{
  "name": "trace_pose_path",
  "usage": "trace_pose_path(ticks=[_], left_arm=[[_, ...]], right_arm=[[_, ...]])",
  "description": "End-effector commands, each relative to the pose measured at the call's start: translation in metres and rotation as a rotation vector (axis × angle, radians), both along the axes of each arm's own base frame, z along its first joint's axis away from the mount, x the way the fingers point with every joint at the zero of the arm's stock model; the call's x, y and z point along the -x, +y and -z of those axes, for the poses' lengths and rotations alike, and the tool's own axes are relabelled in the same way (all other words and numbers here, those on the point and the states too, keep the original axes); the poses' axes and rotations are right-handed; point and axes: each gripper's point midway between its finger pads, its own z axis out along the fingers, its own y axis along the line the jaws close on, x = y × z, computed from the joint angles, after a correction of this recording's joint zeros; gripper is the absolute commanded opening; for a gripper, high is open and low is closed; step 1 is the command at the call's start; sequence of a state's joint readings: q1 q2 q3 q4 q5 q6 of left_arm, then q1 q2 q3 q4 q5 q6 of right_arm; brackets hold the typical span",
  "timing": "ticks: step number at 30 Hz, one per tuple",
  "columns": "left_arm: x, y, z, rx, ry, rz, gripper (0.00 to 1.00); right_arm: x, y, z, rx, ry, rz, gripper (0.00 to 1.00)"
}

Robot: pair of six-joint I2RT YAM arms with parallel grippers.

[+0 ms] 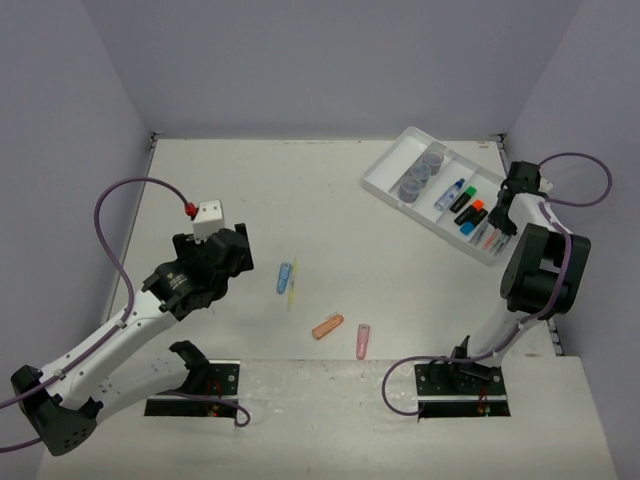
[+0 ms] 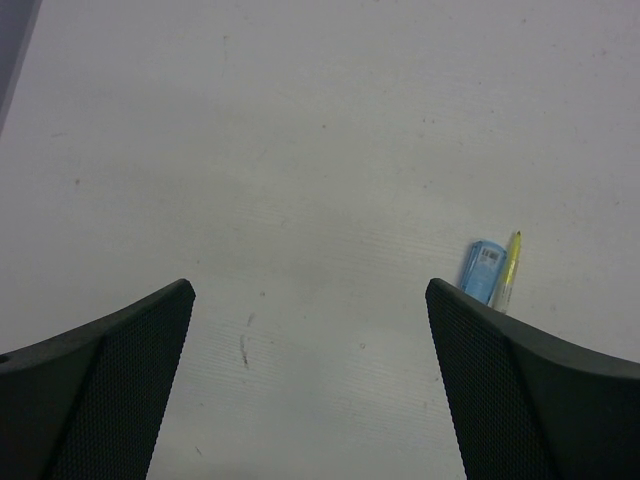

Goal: Sort the stationery into containers
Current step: Place the pen in the storage box.

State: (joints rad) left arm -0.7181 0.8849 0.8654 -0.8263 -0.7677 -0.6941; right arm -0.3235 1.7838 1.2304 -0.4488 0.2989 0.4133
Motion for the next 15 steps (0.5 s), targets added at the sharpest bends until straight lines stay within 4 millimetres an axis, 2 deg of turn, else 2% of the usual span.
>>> trace_pose_path(ticks=[1,4,6,8,12,15], left_arm=[[-0.004,-0.004,-0.003,0.008,-0.017,0.030,1.00],[-0.004,-0.006,-0.003,0.008,-0.016,0.039,1.00],[-0.005,-0.006,-0.004,0.009,-0.016,0.044,1.00],[-0.005,-0.008,-0.003,0.007,-0.013,0.058,1.00],[-0.006,-0.016,-0.002,0.020,-0.008,0.100,1.00],[-0.007,-0.020,-0.004,0.030,-0.012,0.129,1.00]], right_arm=[[-0.010,-0.009,-0.011,0.019,-0.003,-0.001,0.41],[-0.012,-0.007,-0.017,0.003,-0.015,0.000,0.48],[-0.015,0.005,-0.035,-0.016,-0.074,-0.023,0.48],[-0.019,0.029,-0.051,-0.021,-0.127,-0.078,0.48],[-0.019,0.087,-0.110,0.024,-0.272,-0.196,0.48],[-0.010,0.137,-0.122,0.011,-0.313,-0.291,0.47]])
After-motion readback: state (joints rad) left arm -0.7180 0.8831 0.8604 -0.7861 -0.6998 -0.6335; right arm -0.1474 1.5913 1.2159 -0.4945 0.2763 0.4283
